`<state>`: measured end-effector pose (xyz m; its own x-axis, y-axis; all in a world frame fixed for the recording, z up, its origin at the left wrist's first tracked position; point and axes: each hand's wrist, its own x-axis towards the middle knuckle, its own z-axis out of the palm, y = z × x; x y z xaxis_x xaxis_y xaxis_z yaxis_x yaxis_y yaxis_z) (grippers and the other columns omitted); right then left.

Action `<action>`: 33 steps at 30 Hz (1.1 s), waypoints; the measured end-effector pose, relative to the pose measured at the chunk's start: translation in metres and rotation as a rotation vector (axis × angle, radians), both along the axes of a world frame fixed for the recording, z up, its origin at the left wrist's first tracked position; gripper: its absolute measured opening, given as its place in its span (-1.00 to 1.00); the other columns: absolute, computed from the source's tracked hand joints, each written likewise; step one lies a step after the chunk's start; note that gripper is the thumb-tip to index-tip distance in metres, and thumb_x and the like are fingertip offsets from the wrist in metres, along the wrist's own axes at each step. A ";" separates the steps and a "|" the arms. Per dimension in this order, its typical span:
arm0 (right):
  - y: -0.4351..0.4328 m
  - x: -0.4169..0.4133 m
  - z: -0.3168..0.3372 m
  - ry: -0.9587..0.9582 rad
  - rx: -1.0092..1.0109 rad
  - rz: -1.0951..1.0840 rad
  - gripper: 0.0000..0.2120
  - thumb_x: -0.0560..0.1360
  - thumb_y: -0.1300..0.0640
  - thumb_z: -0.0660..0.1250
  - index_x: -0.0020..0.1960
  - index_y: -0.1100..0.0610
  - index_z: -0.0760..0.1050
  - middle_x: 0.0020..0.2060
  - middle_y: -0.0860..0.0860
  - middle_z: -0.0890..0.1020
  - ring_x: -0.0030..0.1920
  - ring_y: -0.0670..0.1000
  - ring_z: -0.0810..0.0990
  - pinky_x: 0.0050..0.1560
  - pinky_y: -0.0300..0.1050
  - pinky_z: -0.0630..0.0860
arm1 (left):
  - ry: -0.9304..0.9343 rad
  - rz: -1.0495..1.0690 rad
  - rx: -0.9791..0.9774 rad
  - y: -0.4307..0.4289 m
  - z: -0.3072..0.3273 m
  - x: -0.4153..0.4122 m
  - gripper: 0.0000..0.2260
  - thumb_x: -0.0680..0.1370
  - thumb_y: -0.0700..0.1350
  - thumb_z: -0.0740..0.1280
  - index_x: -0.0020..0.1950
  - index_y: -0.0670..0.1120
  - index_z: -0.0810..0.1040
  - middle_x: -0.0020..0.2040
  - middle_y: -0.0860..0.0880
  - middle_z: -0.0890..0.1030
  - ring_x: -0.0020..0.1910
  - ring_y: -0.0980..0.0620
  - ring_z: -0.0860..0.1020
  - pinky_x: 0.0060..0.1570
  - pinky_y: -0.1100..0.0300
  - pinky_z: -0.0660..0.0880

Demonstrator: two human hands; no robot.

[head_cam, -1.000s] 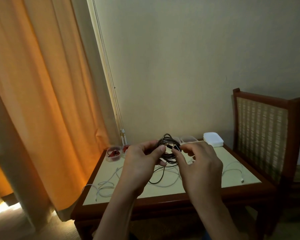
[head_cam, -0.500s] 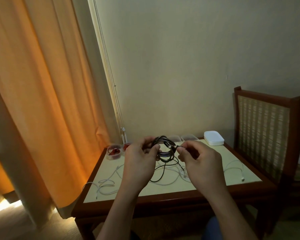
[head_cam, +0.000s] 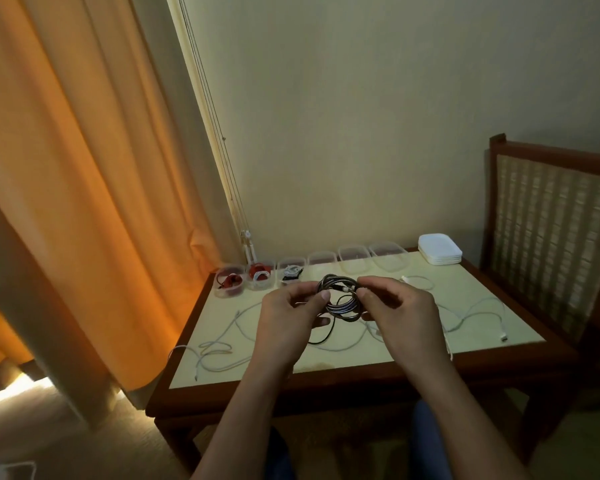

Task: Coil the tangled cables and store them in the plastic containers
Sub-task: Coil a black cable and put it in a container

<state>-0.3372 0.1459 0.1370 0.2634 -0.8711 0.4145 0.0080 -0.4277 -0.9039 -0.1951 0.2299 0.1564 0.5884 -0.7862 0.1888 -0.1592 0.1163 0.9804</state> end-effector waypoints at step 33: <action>-0.440 0.279 -0.138 0.750 0.005 0.133 -0.86 0.45 0.07 0.52 0.01 -0.01 0.74 -0.21 -0.04 0.73 -0.16 0.00 0.66 -0.06 -0.01 0.57 | -0.659 0.106 0.770 -0.432 -0.145 0.296 -0.78 0.46 0.12 0.55 0.03 0.05 0.73 0.04 -0.01 0.66 0.17 -0.10 0.51 0.25 -0.10 0.47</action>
<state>-0.0578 -0.2937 -0.0013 0.5761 -0.8136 0.0788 -0.5580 -0.4619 -0.6894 0.1010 -0.2019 0.0110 0.6238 -0.7808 -0.0353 -0.6670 -0.5554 0.4966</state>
